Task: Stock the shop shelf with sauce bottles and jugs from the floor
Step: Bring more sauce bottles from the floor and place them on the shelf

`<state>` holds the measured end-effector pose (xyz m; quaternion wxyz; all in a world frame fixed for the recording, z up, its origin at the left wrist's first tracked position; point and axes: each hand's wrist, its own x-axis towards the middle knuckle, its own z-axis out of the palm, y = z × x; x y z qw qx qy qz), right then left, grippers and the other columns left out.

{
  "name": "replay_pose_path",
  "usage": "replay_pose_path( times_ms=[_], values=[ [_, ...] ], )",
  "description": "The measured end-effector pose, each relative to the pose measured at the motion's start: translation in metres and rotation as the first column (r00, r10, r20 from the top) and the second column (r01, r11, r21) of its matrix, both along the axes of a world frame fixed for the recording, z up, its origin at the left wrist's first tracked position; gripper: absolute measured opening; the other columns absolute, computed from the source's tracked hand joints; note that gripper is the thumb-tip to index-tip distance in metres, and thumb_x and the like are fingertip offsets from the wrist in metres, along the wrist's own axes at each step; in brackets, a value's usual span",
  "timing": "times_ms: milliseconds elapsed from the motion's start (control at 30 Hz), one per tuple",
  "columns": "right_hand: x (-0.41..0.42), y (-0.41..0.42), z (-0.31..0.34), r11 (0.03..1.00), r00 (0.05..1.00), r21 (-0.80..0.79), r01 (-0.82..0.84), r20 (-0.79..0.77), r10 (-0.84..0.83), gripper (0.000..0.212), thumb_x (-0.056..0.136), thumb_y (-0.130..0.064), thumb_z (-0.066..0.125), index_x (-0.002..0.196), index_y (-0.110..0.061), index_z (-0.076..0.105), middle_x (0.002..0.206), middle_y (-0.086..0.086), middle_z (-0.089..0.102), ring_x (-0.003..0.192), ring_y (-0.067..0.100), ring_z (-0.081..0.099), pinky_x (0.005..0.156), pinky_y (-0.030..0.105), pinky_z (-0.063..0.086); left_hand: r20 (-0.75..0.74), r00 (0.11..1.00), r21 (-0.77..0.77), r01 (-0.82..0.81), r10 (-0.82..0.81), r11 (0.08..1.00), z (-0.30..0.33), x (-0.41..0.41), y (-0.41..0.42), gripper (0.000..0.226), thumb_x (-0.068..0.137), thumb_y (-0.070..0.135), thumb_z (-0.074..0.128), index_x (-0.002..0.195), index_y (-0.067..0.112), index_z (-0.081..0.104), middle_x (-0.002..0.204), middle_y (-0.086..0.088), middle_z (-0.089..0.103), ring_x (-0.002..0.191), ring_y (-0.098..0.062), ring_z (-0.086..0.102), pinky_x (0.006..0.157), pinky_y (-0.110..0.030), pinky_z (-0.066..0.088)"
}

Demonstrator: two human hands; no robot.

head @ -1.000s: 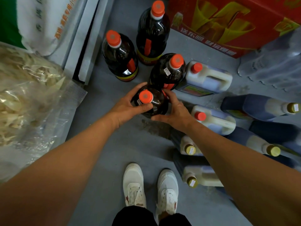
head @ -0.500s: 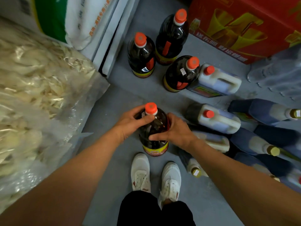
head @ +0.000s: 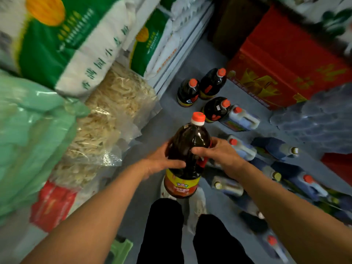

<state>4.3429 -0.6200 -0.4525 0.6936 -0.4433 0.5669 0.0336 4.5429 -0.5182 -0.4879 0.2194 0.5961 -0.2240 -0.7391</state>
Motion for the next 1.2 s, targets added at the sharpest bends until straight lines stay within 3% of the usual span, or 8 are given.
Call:
replay_pose_path(
  times_ms=[167,333,533,667,767,867,1000,1200],
  values=[
    [0.008,-0.001,0.072,0.998,0.996,-0.061,-0.035,0.078,0.040,0.061,0.056,-0.037,0.088,0.105,-0.005,0.072,0.099,0.014,0.077,0.090,0.022,0.074,0.079,0.032,0.060,0.140,0.978,-0.112,-0.141,0.157,0.984,0.064,-0.015,0.015,0.117,0.038,0.050,0.094,0.142,0.030,0.043,0.133,0.005,0.061,0.126,-0.017,0.056,0.108,-0.046,0.045],
    [0.008,0.008,0.136,0.966,0.977,-0.237,-0.104,0.160,0.144,0.075,0.052,-0.052,0.093,0.106,-0.008,0.066,0.095,0.004,0.077,0.090,0.016,0.074,0.082,0.035,0.059,0.144,0.907,-0.216,-0.362,0.397,0.907,0.134,-0.034,0.040,0.098,0.036,0.052,0.092,0.127,0.036,0.059,0.121,0.008,0.070,0.114,-0.012,0.064,0.098,-0.035,0.051],
    [-0.028,0.052,0.226,0.933,0.854,-0.300,-0.199,0.415,0.315,0.093,0.064,-0.027,0.092,0.141,-0.034,0.042,0.138,-0.003,0.061,0.126,0.011,0.059,0.102,0.031,0.051,0.101,0.753,-0.275,-0.606,0.650,0.746,0.245,-0.064,0.076,0.080,0.041,0.046,0.089,0.116,0.025,0.068,0.110,0.000,0.075,0.106,-0.021,0.069,0.088,-0.033,0.055],
    [-0.038,0.086,0.290,0.869,0.779,-0.382,-0.315,0.419,0.467,0.092,0.069,-0.001,0.086,0.140,-0.038,0.041,0.129,-0.007,0.065,0.115,0.006,0.065,0.084,0.024,0.056,0.106,0.648,-0.361,-0.682,0.754,0.637,0.329,-0.070,0.102,0.076,0.035,0.050,0.088,0.106,0.029,0.070,0.104,0.003,0.076,0.099,-0.017,0.071,0.081,-0.030,0.054],
    [-0.031,0.110,0.329,0.762,0.685,-0.458,-0.458,0.364,0.630,0.079,0.071,0.001,0.087,0.137,-0.020,0.048,0.117,-0.001,0.073,0.107,0.014,0.070,0.087,0.029,0.058,0.123,0.576,-0.443,-0.697,0.808,0.564,0.393,-0.067,0.128,0.075,0.035,0.050,0.089,0.105,0.029,0.070,0.104,0.000,0.076,0.100,-0.020,0.071,0.089,-0.034,0.055],
    [-0.010,0.133,0.371,0.716,0.640,-0.524,-0.461,0.363,0.677,0.084,0.062,-0.019,0.095,0.134,-0.021,0.052,0.120,0.002,0.072,0.111,0.019,0.069,0.095,0.036,0.057,0.161,0.506,-0.543,-0.671,0.847,0.505,0.456,-0.059,0.163,0.063,0.043,0.042,0.094,0.100,0.028,0.071,0.102,0.001,0.077,0.101,-0.021,0.071,0.094,-0.036,0.055],
    [0.032,0.171,0.431,0.651,0.549,-0.618,-0.440,0.389,0.740,0.079,0.060,-0.026,0.096,0.129,-0.023,0.057,0.117,0.002,0.073,0.109,0.020,0.069,0.095,0.041,0.056,0.199,0.400,-0.675,-0.606,0.894,0.421,0.527,-0.035,0.219,0.082,0.038,0.054,0.089,0.113,0.027,0.070,0.107,0.003,0.076,0.102,-0.017,0.070,0.097,-0.038,0.053],
    [0.111,0.239,0.515,0.551,0.394,-0.732,-0.401,0.406,0.825,0.078,0.060,-0.020,0.096,0.128,-0.027,0.058,0.112,-0.003,0.075,0.103,0.015,0.071,0.087,0.031,0.057,0.207,0.252,-0.788,-0.529,0.945,0.313,0.615,0.018,0.311,0.086,0.042,0.054,0.092,0.119,0.031,0.063,0.112,0.003,0.074,0.106,-0.019,0.069,0.100,-0.043,0.051]
  ],
)
